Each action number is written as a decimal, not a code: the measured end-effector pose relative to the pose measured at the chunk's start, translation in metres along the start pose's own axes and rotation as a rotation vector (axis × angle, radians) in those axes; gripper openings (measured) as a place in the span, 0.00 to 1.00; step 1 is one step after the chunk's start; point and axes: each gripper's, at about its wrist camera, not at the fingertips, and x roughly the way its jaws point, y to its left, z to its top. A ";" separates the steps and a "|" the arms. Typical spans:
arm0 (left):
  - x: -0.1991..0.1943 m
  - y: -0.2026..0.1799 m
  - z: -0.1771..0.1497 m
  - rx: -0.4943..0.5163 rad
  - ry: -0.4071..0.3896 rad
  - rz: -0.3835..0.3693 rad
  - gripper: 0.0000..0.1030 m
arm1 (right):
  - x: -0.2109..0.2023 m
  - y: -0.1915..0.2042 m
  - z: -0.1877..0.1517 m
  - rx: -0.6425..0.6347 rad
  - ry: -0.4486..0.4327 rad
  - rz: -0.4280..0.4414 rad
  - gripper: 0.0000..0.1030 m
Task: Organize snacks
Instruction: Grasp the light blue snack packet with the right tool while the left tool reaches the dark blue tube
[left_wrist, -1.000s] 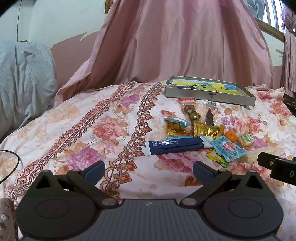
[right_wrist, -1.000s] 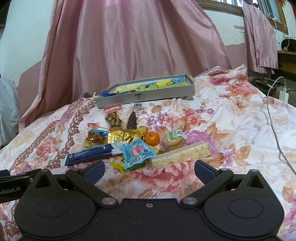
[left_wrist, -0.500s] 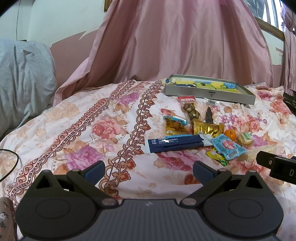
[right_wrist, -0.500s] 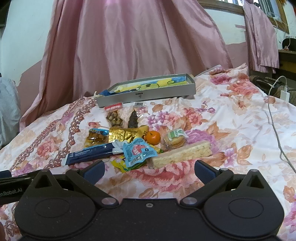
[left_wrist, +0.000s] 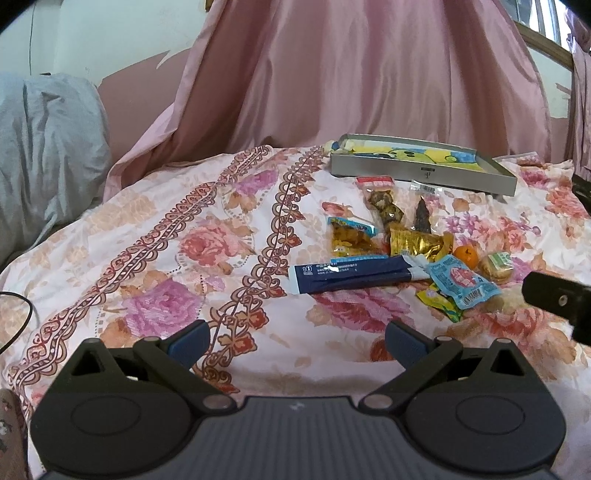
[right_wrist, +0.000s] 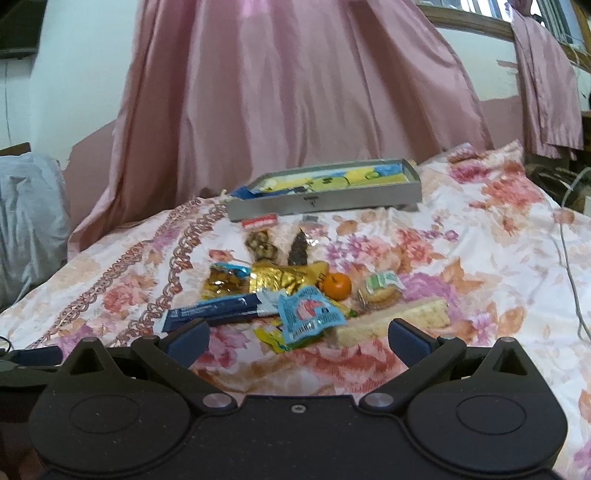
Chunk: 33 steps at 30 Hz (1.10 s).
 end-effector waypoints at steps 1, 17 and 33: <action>0.002 -0.001 0.002 -0.002 0.005 -0.001 0.99 | 0.000 0.000 0.002 -0.006 -0.006 0.005 0.99; 0.042 -0.025 0.027 0.022 0.023 -0.013 0.99 | 0.044 -0.032 0.021 -0.080 0.054 0.093 0.99; 0.102 -0.059 0.051 0.204 0.040 -0.060 1.00 | 0.099 -0.066 0.022 -0.195 0.091 0.022 0.99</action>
